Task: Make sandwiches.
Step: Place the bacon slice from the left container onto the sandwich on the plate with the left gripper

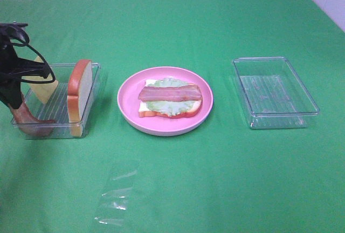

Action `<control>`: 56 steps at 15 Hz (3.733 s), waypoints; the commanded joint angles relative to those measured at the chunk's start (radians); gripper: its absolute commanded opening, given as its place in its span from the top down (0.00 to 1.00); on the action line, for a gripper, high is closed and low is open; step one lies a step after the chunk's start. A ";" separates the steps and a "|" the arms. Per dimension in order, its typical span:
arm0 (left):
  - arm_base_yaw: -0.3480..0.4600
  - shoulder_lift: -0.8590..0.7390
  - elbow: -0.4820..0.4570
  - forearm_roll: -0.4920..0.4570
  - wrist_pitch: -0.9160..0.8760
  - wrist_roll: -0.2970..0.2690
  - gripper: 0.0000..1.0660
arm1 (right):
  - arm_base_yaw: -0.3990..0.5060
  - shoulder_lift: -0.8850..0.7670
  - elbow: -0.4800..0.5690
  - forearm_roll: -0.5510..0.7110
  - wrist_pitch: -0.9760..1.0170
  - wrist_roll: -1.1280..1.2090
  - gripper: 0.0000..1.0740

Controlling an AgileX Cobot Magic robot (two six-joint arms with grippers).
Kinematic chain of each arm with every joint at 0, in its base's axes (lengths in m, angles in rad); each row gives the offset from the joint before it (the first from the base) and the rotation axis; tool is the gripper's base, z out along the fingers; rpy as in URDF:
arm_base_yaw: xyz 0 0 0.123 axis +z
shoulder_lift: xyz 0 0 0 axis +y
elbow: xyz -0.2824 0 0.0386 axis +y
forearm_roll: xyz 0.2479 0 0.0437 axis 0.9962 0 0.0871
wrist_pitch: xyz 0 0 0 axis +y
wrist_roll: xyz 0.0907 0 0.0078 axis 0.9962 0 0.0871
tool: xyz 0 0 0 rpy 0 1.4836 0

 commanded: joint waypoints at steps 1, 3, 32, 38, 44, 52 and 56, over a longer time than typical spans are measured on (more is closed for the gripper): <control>-0.002 -0.074 -0.004 -0.005 0.020 0.017 1.00 | -0.001 -0.027 0.002 0.004 -0.006 -0.009 0.09; -0.004 -0.161 -0.004 -0.019 0.022 0.025 1.00 | -0.001 -0.027 0.002 0.004 -0.006 -0.009 0.09; -0.399 0.262 -0.529 -0.748 -0.133 0.354 1.00 | -0.001 -0.027 0.002 0.004 -0.006 -0.009 0.09; -0.399 0.319 -0.529 -0.721 -0.127 0.353 1.00 | -0.001 -0.027 0.002 0.004 -0.006 -0.009 0.09; -0.396 0.321 -0.529 -0.600 -0.138 0.262 1.00 | -0.001 -0.027 0.002 0.004 -0.006 -0.009 0.09; -0.396 0.321 -0.529 -0.352 -0.138 0.031 1.00 | -0.001 -0.027 0.002 0.004 -0.006 -0.009 0.09; -0.396 0.321 -0.529 -0.290 -0.130 0.013 1.00 | -0.001 -0.027 0.002 0.004 -0.006 -0.009 0.09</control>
